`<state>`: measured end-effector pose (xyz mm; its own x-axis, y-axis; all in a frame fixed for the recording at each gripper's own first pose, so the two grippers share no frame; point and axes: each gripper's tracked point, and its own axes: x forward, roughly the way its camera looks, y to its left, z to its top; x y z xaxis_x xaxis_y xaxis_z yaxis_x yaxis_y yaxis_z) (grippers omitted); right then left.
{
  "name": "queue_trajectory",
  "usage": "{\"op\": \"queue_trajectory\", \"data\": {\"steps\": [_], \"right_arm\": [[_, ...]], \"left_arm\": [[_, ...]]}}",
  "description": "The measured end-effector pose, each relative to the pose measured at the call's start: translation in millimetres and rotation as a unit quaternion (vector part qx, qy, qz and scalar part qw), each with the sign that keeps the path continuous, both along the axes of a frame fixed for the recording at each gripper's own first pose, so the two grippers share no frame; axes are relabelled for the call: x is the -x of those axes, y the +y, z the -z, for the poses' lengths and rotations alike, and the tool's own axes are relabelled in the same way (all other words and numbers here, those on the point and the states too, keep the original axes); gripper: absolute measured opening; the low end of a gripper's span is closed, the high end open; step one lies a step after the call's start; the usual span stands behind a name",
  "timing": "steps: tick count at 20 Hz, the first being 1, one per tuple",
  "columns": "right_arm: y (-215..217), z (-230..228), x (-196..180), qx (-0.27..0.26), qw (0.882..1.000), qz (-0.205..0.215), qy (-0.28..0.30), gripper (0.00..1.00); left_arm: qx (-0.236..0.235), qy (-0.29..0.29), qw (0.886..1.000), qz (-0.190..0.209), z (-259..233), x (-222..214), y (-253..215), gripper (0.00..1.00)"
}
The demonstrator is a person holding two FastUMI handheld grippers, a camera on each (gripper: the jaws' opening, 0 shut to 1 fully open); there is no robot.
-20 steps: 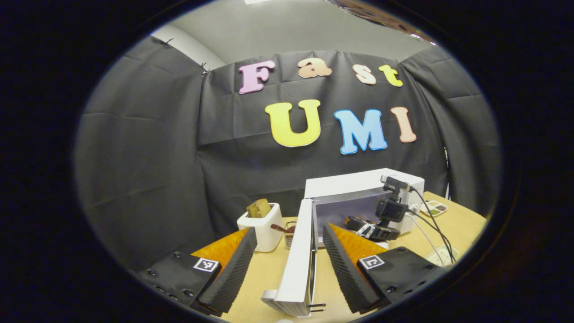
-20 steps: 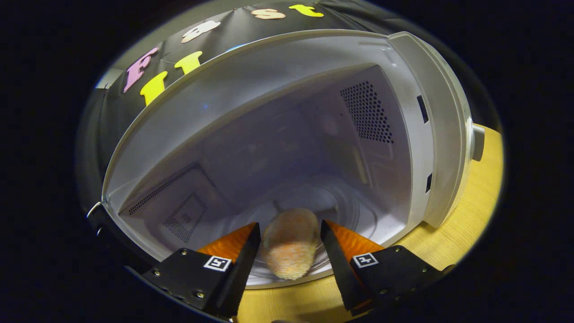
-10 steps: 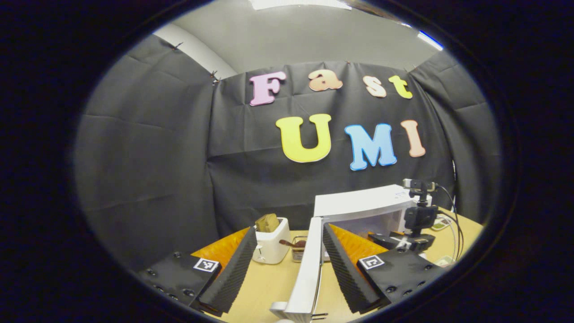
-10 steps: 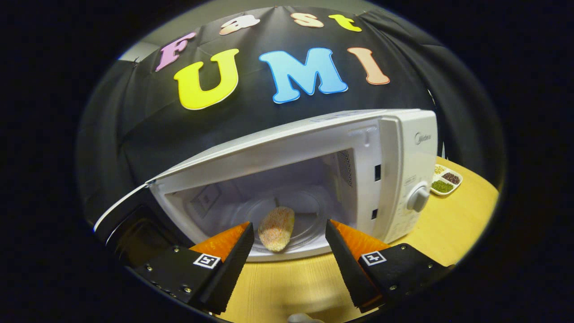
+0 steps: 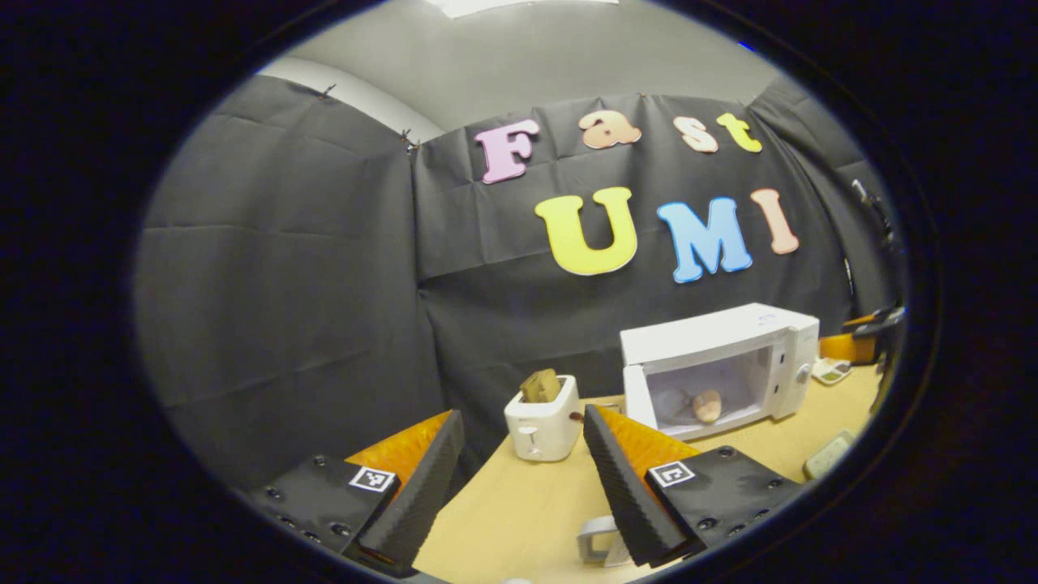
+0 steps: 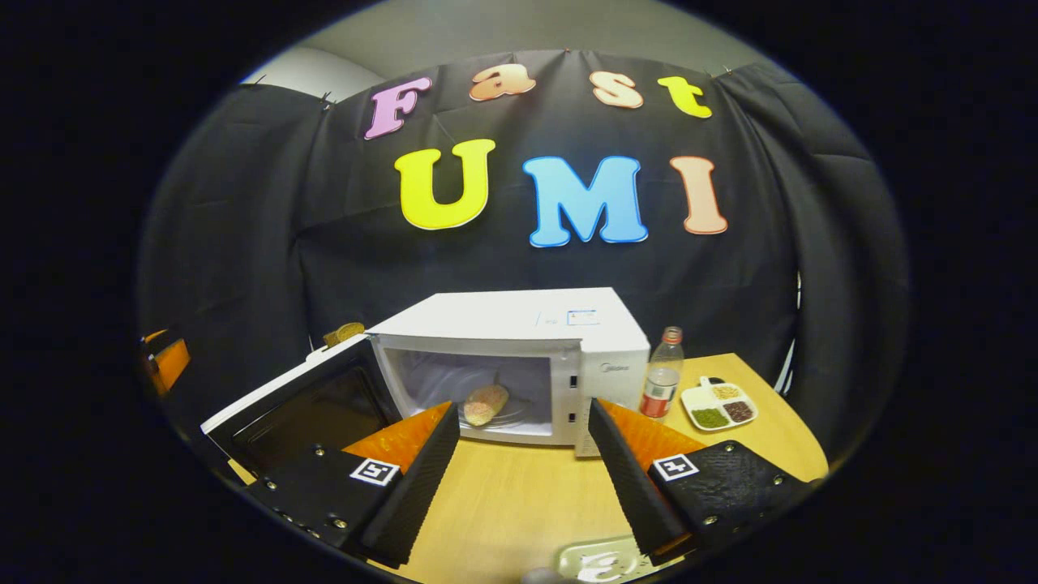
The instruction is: Open the microwave oven with the left hand, put the food in, and close the microwave oven.
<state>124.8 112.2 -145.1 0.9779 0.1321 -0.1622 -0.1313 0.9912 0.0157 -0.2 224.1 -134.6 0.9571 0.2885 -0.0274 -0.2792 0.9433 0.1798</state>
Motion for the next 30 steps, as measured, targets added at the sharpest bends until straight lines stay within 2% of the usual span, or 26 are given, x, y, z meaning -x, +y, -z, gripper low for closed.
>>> {"op": "queue_trajectory", "data": {"steps": [2, 5, 7, 11, 12, 13, 14, 17, 21, 24, 30], "right_arm": [[-9.5, -1.6, 27.1, 0.016, 1.0, -0.011, 0.022, 0.97], [-9.7, -29.0, 64.6, 0.019, 0.999, -0.026, 0.008, 0.98], [-15.9, -49.4, 76.9, 0.035, 0.999, -0.021, -0.011, 0.98], [-7.3, -88.1, 91.8, 0.025, 0.999, -0.022, -0.041, 0.98], [-7.5, -93.8, 94.0, 0.024, 0.998, -0.021, -0.045, 0.93], [-8.0, -99.2, 96.3, 0.023, 0.998, -0.021, -0.05, 0.93], [-8.8, -101.9, 98.0, 0.024, 0.998, -0.02, -0.053, 0.98], [-15.0, -103.2, 105.1, 0.025, 0.998, -0.016, -0.049, 0.98], [-32.7, -107.2, 108.4, 0.009, 0.999, 0.005, -0.051, 0.98], [-50.9, -108.9, 108.7, 0.009, 0.999, 0.022, -0.049, 0.98], [-84.9, -104.5, 117.8, 0.007, 0.998, 0.048, -0.039, 0.98]], "left_arm": [[0.015, 0.005, 1.0, -0.007, 17.8, 9.6, 10.7, 1.0], [0.015, 0.012, 1.0, -0.011, 55.4, 17.7, 24.2, 0.98], [0.023, 0.027, 0.999, -0.013, 89.3, 19.9, 30.0, 1.0], [0.033, 0.063, 0.997, -0.019, 141.9, 17.1, 34.0, 0.98], [0.036, 0.065, 0.997, -0.013, 148.0, 17.0, 29.4, 0.98], [0.04, 0.069, 0.997, -0.01, 151.4, 17.3, 23.4, 0.99], [0.043, 0.067, 0.997, -0.003, 153.7, 16.8, 16.3, 1.0], [0.045, 0.075, 0.996, 0.013, 158.5, 19.4, 1.7, 0.94], [0.037, 0.085, 0.995, 0.045, 159.1, 19.0, -33.6, 0.94], [0.026, 0.091, 0.993, 0.075, 159.2, 12.8, -68.0, 0.94], [0.05, 0.096, 0.984, 0.145, 164.3, -8.2, -157.1, 0.94]]}}
